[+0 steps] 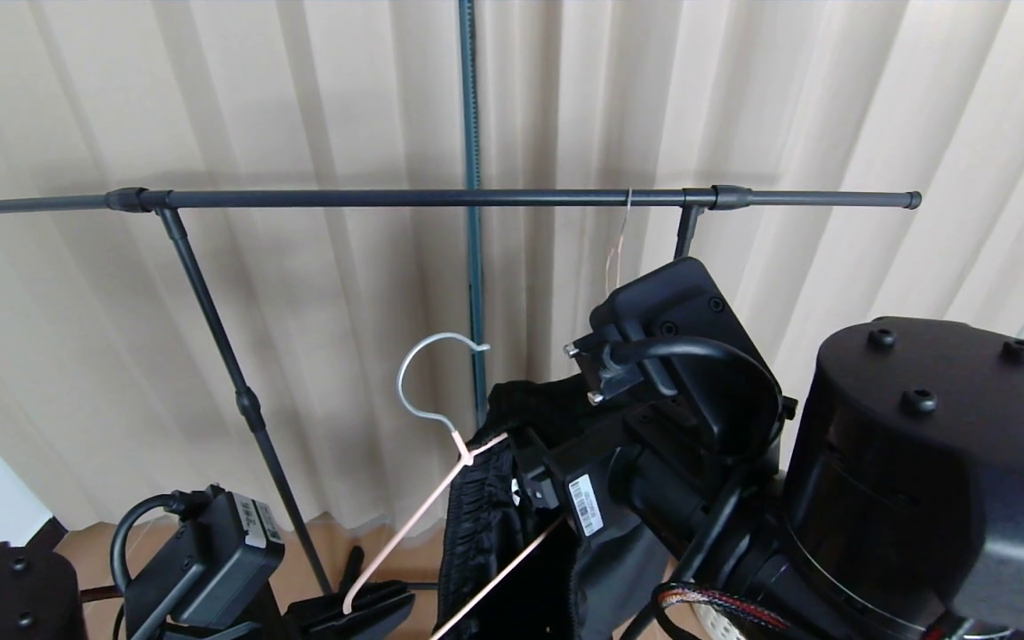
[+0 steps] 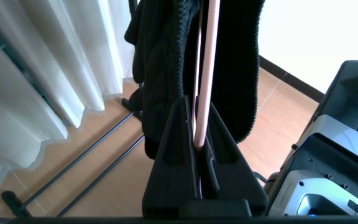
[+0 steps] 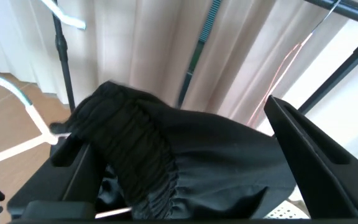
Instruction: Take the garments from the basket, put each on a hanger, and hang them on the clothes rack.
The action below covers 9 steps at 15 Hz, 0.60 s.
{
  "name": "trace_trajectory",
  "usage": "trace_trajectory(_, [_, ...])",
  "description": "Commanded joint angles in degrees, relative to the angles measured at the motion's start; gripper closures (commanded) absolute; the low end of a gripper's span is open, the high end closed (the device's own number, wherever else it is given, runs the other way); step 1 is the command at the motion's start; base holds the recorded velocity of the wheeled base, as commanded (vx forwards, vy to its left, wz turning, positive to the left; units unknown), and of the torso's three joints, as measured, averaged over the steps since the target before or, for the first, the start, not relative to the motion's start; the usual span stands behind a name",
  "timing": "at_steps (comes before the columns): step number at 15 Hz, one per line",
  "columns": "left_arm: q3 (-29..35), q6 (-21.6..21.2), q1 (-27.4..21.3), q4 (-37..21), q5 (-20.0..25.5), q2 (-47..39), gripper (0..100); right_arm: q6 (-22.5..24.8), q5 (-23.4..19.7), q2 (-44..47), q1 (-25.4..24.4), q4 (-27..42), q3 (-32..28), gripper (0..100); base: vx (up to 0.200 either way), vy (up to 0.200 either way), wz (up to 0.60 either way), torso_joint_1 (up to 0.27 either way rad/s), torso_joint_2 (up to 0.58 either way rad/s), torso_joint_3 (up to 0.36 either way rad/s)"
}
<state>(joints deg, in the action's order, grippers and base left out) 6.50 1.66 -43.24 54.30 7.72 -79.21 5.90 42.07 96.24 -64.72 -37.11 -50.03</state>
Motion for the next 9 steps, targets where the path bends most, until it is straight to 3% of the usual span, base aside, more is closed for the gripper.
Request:
trace_trajectory(1, [0.09, 0.19, 0.09, 0.02, -0.07, 0.03, 100, 0.08, -0.06, -0.36, -0.06, 0.02, 0.55, 0, 0.0, 0.0, 0.0, 0.0, 0.0, 0.0])
trace_trajectory(9, [0.18, 0.19, 0.53, 0.02, 0.02, 0.2, 100, 1.48, -0.41, -1.15, -1.46, -0.25, 1.87, 0, 0.0, 0.0, 0.0, 0.0, 0.0, 0.0])
